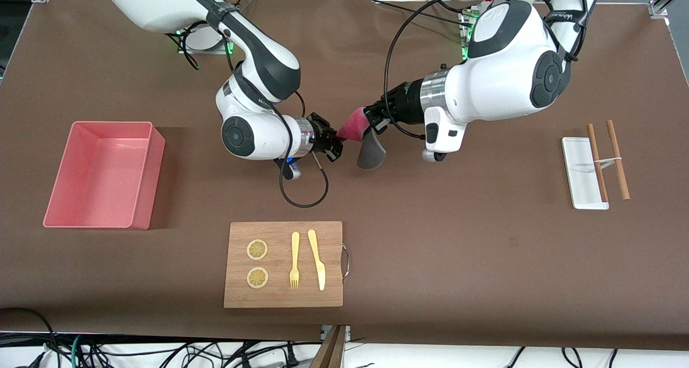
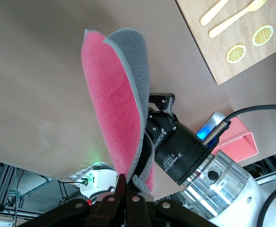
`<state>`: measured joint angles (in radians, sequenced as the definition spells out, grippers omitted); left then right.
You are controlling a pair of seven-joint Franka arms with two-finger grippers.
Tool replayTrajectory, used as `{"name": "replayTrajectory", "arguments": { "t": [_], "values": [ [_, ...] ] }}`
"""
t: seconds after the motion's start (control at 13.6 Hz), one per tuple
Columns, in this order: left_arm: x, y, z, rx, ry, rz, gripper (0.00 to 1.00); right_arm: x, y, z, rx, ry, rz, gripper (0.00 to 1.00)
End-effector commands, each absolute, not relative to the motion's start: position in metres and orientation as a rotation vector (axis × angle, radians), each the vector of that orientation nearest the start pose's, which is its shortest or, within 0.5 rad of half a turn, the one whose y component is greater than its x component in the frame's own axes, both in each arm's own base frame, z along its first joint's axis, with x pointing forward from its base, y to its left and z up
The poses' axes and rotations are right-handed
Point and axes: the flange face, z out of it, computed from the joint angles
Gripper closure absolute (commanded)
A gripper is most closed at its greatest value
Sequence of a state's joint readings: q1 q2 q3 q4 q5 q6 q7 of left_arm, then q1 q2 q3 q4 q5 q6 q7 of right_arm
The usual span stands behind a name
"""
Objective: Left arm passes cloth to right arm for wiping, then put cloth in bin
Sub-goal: 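Grasp the cloth with the right gripper while the left gripper releases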
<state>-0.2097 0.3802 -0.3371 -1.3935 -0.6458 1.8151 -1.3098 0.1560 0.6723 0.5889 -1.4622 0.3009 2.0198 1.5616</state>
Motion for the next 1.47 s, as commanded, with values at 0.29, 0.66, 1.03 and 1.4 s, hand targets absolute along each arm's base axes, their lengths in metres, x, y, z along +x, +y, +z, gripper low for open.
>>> {"name": "replayTrajectory", "arguments": {
  "t": [0.29, 0.66, 1.03, 1.4],
  "values": [
    [0.579, -0.363, 0.534, -3.132, -1.561, 1.065, 1.00, 0.578, 0.413, 0.351, -2.396, 1.392, 0.813, 1.00],
    [0.591, -0.333, 0.538, -3.101, -1.610, 1.029, 0.00, 0.577, 0.405, 0.350, -2.440, 1.357, 0.835, 1.00],
    [0.599, -0.285, 0.550, -3.120, -1.520, 0.722, 0.00, 0.574, 0.402, 0.346, -2.495, 1.346, 0.837, 1.00],
    [0.605, -0.222, 0.543, -3.222, -0.971, 0.495, 0.00, 0.565, 0.412, 0.325, -2.501, 1.352, 0.890, 1.00]
  ]
}}
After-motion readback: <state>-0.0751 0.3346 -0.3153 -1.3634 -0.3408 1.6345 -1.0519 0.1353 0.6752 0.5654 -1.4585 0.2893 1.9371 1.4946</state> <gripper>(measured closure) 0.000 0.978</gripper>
